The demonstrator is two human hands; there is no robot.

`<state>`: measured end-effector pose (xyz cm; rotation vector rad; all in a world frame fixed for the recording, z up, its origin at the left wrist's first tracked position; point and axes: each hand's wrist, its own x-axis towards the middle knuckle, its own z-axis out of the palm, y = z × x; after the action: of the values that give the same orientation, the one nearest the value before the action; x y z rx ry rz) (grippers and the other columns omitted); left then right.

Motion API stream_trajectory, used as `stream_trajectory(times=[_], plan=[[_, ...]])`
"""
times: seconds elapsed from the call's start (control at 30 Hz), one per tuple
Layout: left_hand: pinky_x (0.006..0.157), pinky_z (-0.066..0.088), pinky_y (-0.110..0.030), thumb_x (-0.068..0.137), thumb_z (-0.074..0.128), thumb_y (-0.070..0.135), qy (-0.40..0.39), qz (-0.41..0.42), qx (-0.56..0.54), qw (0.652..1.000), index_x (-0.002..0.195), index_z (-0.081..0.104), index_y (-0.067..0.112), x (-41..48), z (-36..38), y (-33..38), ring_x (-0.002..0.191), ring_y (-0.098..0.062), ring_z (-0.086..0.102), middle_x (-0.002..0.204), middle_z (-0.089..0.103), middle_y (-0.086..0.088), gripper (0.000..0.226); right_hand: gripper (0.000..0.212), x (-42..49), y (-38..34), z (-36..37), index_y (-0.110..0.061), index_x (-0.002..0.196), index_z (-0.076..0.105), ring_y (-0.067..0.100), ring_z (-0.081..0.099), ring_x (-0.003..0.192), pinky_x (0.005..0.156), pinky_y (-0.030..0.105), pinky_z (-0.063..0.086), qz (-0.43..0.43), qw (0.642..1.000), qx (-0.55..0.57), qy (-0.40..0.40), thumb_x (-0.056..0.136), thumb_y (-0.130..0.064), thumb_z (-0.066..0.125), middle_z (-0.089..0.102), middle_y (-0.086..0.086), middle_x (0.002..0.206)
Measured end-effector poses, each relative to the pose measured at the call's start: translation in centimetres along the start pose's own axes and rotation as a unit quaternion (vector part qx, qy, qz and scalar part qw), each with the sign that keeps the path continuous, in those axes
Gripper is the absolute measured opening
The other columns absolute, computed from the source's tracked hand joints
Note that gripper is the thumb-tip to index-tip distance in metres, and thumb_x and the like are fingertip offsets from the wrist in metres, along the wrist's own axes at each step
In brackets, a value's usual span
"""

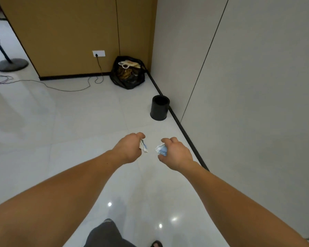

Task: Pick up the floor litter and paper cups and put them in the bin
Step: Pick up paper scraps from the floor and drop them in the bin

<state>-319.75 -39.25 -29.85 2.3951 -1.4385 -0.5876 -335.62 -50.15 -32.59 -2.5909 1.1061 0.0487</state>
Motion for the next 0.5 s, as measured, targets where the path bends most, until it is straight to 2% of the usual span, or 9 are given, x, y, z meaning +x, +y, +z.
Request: stream_trajectory(times=[0.2, 0.5], plan=[[0.091, 0.045, -0.028, 0.086, 0.058, 0.006, 0.002, 0.001, -0.008, 1.0, 0.139, 0.043, 0.019, 12.9, -3.1, -3.4, 0.111, -0.027, 0.056, 0.127, 0.055, -0.009, 0.056, 0.061, 13.6, -0.6, -1.5, -0.027, 0.144, 0.037, 0.024, 0.052, 0.114, 0.088, 0.035, 0.049, 0.001, 1.0, -0.02, 0.001, 0.088, -0.041, 0.059, 0.044, 0.002, 0.135], [0.091, 0.046, -0.03, 0.086, 0.06, 0.009, -0.033, 0.05, 0.018, 0.998, 0.137, 0.044, 0.023, 32.7, -9.2, -8.1, 0.109, -0.026, 0.056, 0.127, 0.055, -0.006, 0.056, 0.063, 31.4, -1.1, -4.2, -0.028, 0.145, 0.036, 0.024, 0.05, 0.117, 0.09, 0.035, 0.045, 0.076, 0.997, 0.007, 0.011, 0.088, -0.042, 0.059, 0.043, 0.002, 0.136]])
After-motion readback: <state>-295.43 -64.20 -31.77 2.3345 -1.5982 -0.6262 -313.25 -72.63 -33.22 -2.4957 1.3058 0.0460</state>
